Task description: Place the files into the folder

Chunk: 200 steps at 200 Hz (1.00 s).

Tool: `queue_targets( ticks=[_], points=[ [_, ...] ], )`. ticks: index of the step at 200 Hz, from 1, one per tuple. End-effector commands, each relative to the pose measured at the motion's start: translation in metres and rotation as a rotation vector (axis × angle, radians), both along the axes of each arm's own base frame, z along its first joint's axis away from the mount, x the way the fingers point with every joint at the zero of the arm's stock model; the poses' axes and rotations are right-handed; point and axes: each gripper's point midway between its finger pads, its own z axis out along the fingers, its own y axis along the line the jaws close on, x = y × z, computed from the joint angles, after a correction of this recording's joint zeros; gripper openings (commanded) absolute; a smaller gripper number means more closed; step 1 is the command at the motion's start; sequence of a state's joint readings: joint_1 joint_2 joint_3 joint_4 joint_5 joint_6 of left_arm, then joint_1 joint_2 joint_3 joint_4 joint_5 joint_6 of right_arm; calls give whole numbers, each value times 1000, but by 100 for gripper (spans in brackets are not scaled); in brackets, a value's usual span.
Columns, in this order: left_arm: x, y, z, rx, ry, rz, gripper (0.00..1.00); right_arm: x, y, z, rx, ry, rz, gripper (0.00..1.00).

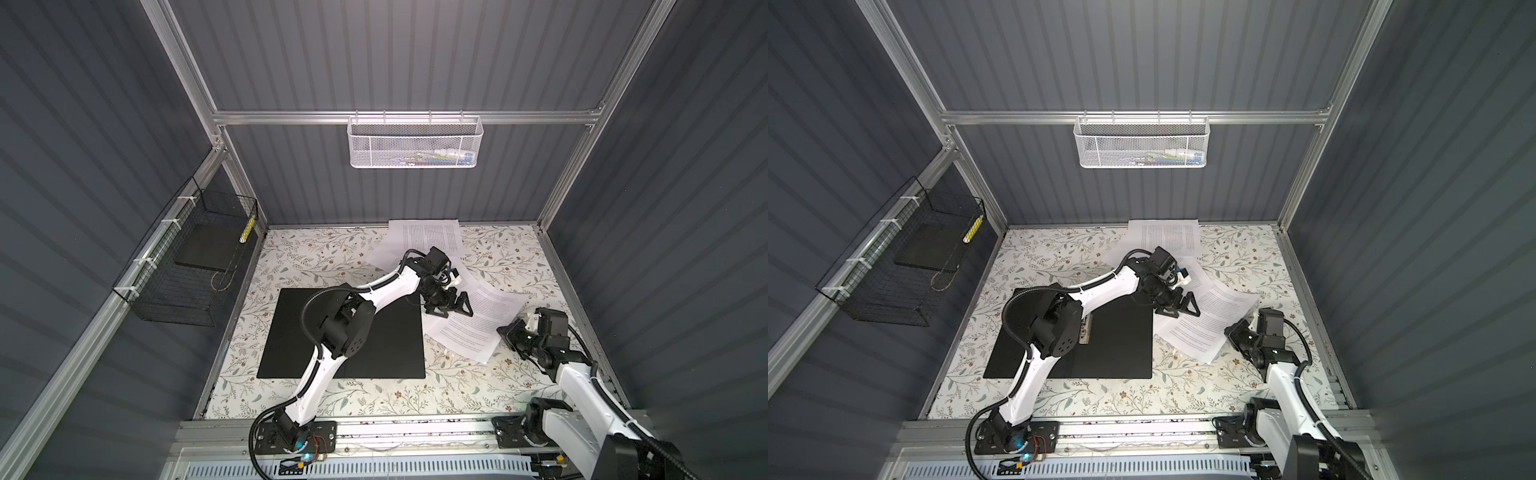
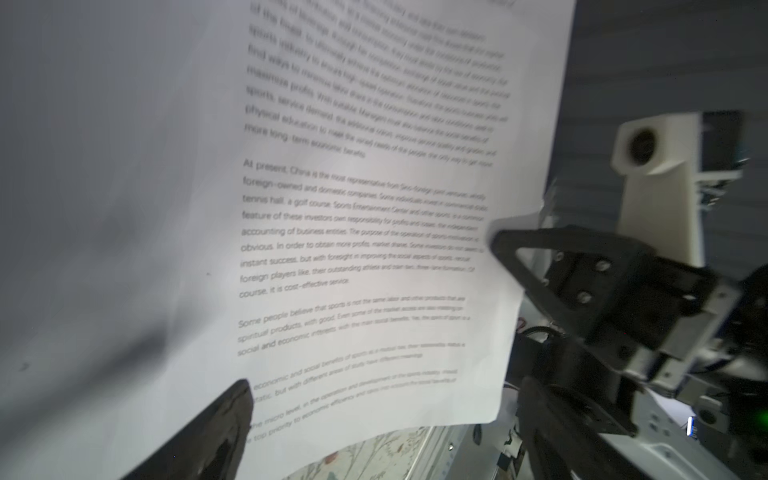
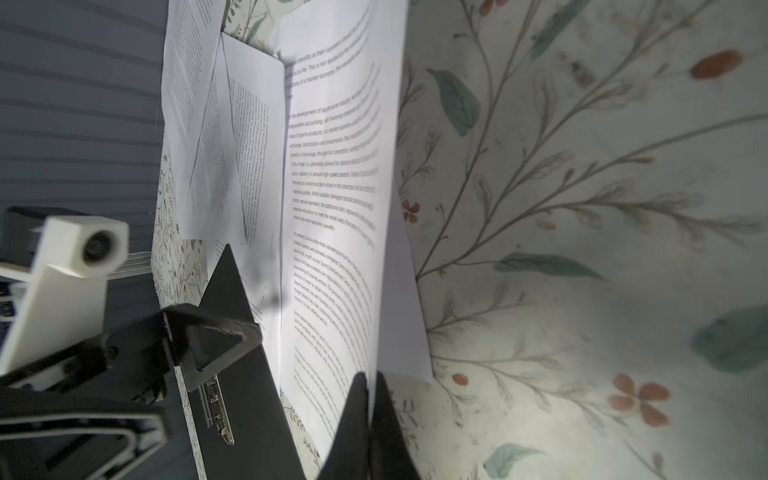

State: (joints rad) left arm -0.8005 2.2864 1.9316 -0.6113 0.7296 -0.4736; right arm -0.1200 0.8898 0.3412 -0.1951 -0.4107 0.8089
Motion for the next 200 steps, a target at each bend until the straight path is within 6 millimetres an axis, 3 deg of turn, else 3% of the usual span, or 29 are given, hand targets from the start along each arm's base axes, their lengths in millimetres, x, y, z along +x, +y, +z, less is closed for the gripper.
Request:
queue_targets(
  ticks=[1, 19, 42, 65, 68, 107, 140, 163, 200],
  points=[
    [-4, -7, 136, -312, -126, 20, 100, 0, 0, 23, -32, -22, 28, 0],
    [-17, 17, 171, -346, -226, 54, 100, -3, -2, 40, -64, -36, 45, 0],
    [-28, 66, 184, -257, -408, 142, 100, -9, -5, 71, -135, -55, 76, 0],
    [-33, 123, 189, -122, -596, 246, 100, -10, 0, 106, -201, -71, 126, 0],
    [-34, 132, 177, -81, -604, 260, 100, -9, -1, 110, -218, -75, 129, 0],
    [-45, 218, 158, 114, -810, 413, 100, 2, 30, 159, -291, -149, 221, 0],
    [-37, 273, 152, 228, -1006, 571, 100, 25, 88, 174, -278, -187, 366, 0],
    [-45, 285, 157, 236, -1049, 571, 100, 48, 145, 180, -255, -219, 482, 0],
    [-70, 301, 121, 332, -961, 467, 100, 66, 241, 202, -124, -322, 674, 0]
  ],
)
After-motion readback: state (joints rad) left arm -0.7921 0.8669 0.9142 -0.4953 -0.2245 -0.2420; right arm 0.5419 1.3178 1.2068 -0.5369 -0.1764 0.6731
